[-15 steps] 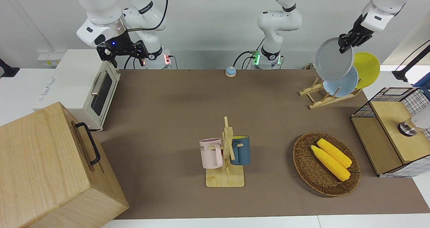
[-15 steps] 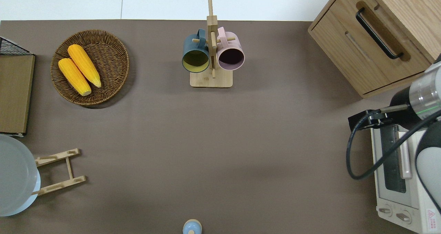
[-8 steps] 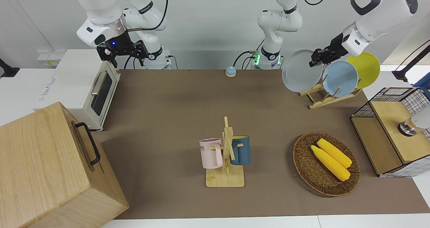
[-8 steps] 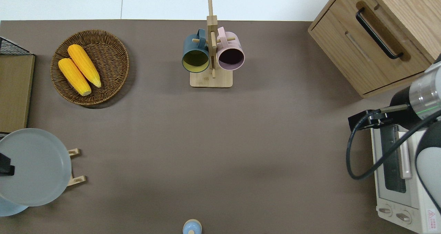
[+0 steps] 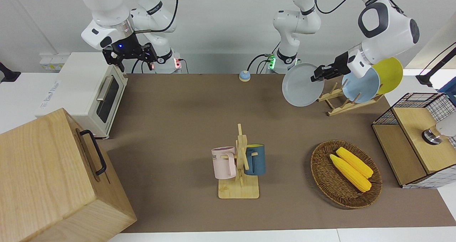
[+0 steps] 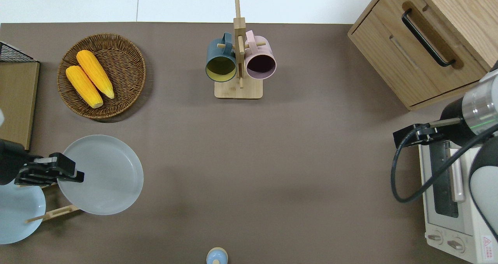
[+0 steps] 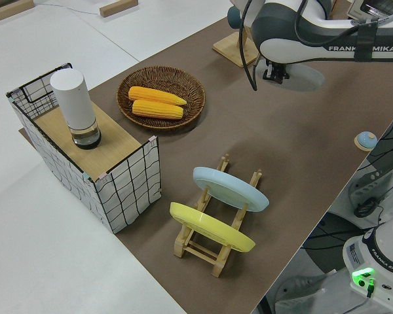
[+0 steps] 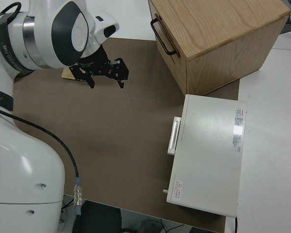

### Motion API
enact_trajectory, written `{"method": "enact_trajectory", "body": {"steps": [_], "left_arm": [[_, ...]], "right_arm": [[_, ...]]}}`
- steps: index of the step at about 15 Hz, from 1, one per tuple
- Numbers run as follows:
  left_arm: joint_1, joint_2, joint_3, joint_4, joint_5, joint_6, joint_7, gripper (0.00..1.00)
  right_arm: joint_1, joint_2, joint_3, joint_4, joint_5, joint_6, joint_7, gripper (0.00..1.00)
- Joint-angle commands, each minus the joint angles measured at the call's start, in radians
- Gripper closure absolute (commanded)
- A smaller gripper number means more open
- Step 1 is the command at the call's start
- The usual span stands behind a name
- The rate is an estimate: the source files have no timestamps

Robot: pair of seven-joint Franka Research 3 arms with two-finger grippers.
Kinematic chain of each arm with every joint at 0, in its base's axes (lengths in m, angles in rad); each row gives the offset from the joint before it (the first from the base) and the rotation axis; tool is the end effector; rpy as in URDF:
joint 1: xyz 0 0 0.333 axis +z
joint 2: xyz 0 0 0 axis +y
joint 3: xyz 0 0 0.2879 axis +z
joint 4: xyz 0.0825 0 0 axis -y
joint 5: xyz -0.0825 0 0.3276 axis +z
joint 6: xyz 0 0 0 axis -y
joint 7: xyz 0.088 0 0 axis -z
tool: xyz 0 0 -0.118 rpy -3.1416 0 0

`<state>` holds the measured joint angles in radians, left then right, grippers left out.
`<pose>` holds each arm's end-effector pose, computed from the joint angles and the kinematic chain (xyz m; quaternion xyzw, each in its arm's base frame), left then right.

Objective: Pick gray plate from low plate rack and place it on table with left arm
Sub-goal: 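Lift the gray plate out of the rack with the left gripper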

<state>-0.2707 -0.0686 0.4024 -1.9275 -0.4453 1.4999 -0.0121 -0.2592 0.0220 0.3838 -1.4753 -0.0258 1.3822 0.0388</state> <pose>0.4479 0.0091 0.4810 0.9521 0.0904 -0.1630 0.2424 0.4799 0.0544 0.5988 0.9975 0.0413 -0.0558 0.0133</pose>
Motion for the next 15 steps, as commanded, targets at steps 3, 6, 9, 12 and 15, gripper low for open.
{"method": "enact_trajectory", "body": {"steps": [3,6,9,12,15], "left_arm": [[-0.038,0.039,0.018,-0.114,-0.076,0.137,0.084,1.0],[-0.059,0.065,0.018,-0.137,-0.086,0.155,0.09,1.0],[-0.065,0.089,0.013,-0.157,-0.089,0.175,0.092,1.0],[-0.081,0.113,0.01,-0.163,-0.107,0.187,0.095,1.0],[-0.093,0.128,0.01,-0.166,-0.107,0.207,0.095,1.0]], "right_arm": [[-0.023,-0.002,0.02,0.006,-0.005,-0.011,0.012,0.017],[-0.023,-0.002,0.02,0.007,-0.005,-0.011,0.012,0.017],[-0.023,-0.002,0.021,0.007,-0.005,-0.012,0.012,0.017],[-0.023,-0.002,0.021,0.006,-0.005,-0.012,0.012,0.017],[-0.023,-0.002,0.021,0.007,-0.005,-0.011,0.012,0.017]]}}
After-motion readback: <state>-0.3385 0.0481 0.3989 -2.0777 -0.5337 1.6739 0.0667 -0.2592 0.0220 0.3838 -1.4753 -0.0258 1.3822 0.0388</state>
